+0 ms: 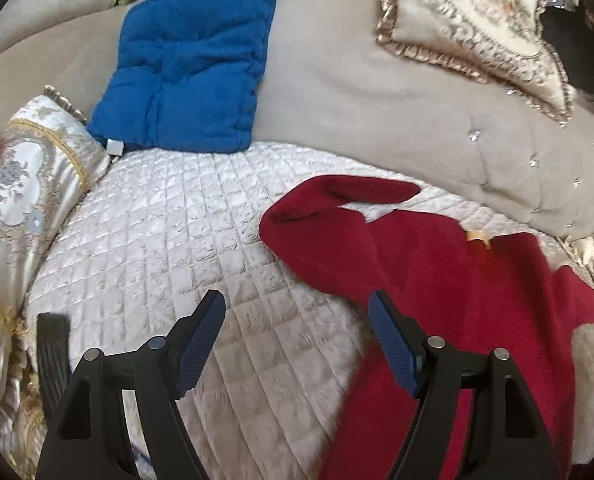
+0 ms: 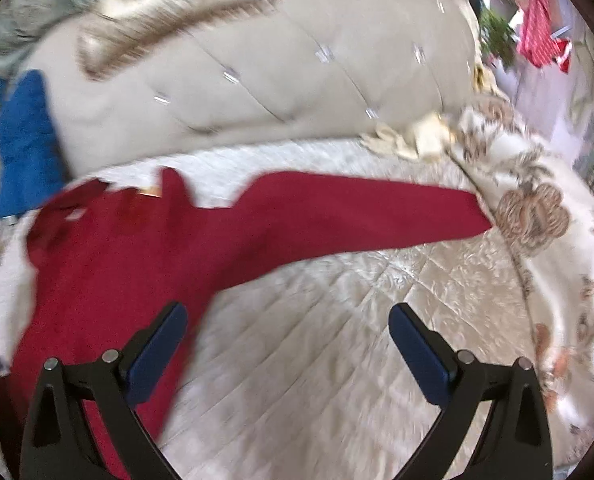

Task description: Fold small clothes

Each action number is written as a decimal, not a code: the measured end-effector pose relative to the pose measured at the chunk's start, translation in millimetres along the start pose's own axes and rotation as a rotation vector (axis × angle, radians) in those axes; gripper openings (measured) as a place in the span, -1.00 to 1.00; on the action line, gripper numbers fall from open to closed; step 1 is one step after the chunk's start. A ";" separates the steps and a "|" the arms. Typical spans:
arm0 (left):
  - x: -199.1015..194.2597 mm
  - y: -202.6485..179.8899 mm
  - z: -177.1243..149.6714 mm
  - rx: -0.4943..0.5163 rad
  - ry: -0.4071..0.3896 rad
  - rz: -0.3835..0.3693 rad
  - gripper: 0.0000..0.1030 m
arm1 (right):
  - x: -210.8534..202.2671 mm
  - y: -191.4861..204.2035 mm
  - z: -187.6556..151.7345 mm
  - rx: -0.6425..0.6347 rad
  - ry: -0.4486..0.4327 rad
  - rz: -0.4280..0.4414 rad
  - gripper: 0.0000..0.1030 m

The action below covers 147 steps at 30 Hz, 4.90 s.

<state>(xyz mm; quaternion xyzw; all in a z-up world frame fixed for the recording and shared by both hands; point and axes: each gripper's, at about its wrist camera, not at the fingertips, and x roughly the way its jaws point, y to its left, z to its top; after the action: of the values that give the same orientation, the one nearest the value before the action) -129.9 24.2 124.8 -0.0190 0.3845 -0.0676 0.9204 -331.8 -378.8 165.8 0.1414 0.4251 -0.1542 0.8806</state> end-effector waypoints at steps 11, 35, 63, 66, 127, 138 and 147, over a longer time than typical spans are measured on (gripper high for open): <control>-53.3 -30.2 -20.4 0.046 0.004 -0.057 0.06 | -111.9 140.6 -12.6 -0.239 -0.009 0.428 1.00; -15.7 -62.7 -48.7 0.090 0.064 -0.066 0.05 | 55.2 186.6 -22.0 -0.102 0.015 0.010 1.00; 38.3 -59.8 -28.4 0.025 0.108 -0.053 0.05 | 97.9 190.6 -11.5 -0.099 0.072 -0.012 1.00; 55.5 -54.2 -13.8 -0.023 0.122 -0.035 0.05 | 107.9 193.3 -6.8 -0.098 0.082 -0.007 1.00; 93.5 9.7 -14.1 -0.094 0.013 0.069 -0.14 | 150.3 135.2 31.3 0.122 0.149 0.130 -0.36; 98.2 31.3 -14.9 -0.177 0.071 -0.022 -0.14 | 168.6 282.0 114.2 -0.200 0.130 0.481 0.32; 116.7 30.1 -12.9 -0.172 0.127 0.010 -0.14 | 279.1 386.3 130.4 -0.478 0.345 0.431 0.40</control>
<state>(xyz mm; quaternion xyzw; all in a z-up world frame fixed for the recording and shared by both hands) -54.7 38.0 30.9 -0.0916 0.4465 -0.0308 0.8896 76.4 -118.2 68.3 0.0421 0.5520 0.1648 0.8163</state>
